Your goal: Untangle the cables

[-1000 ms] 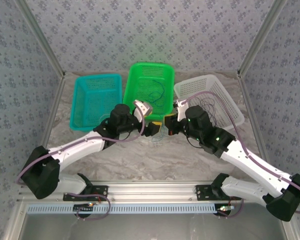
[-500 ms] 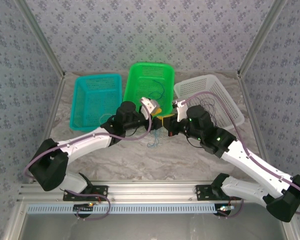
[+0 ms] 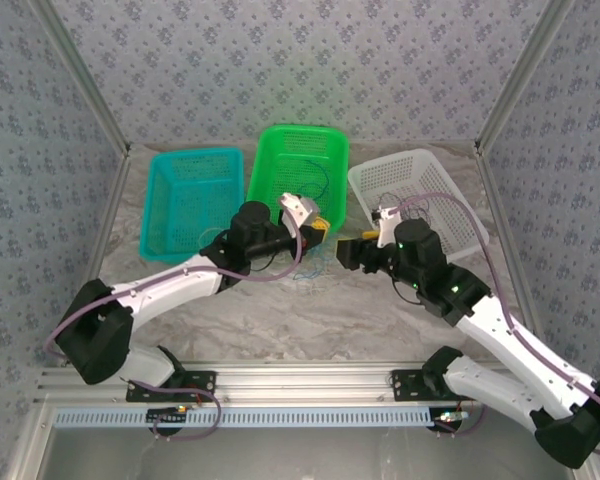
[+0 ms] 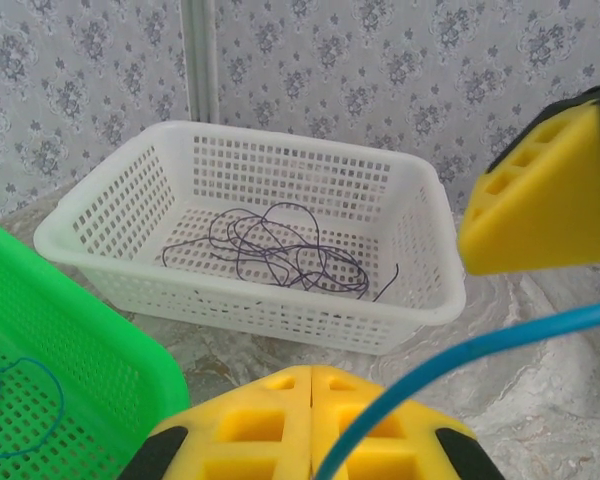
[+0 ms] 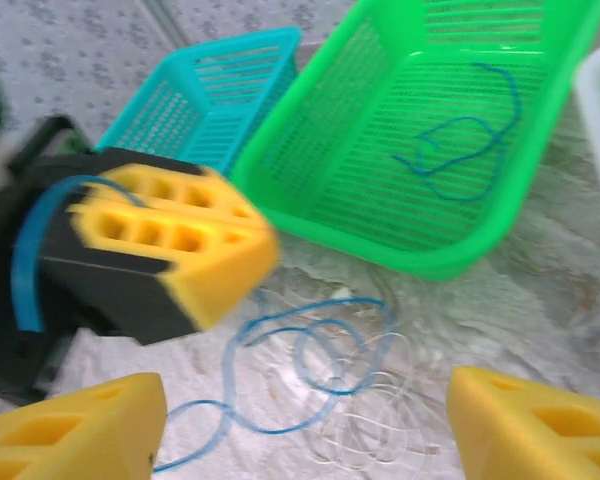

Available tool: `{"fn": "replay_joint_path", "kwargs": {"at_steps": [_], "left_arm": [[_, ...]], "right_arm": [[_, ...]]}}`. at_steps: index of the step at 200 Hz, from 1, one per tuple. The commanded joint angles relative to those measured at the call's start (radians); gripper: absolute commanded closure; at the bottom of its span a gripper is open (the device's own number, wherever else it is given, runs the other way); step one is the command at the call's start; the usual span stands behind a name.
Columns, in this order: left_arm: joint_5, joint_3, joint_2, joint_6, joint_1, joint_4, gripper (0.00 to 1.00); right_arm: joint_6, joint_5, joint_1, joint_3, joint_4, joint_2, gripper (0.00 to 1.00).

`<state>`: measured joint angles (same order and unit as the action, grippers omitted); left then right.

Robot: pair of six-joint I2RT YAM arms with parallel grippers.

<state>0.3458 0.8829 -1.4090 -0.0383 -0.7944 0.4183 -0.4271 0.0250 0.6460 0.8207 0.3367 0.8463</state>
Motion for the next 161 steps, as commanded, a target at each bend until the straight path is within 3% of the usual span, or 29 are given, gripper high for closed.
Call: {"fn": "replay_joint_path", "kwargs": {"at_steps": [1, 22, 41, 104, 161], "left_arm": [[-0.017, -0.001, 0.044, -0.017, -0.006, 0.014, 1.00], [-0.003, -0.012, 0.065, -0.029, -0.007, 0.036, 1.00], [0.018, -0.018, 0.083, -0.032, -0.007, 0.032, 1.00], [0.075, -0.033, 0.132, -0.057, -0.007, 0.031, 1.00], [0.121, -0.035, 0.139, -0.112, -0.006, 0.064, 1.00]], "right_arm": [[-0.048, -0.017, -0.064, -0.036, 0.035, -0.016, 0.21], [-0.073, 0.093, -0.132, -0.076, -0.024, 0.011, 0.24], [-0.006, 0.176, -0.140, -0.110, -0.117, 0.038, 0.25], [0.232, 0.232, -0.141, -0.183, -0.249, 0.085, 0.15], [0.241, 0.267, -0.140, -0.207, -0.391, 0.120, 0.09]]}}
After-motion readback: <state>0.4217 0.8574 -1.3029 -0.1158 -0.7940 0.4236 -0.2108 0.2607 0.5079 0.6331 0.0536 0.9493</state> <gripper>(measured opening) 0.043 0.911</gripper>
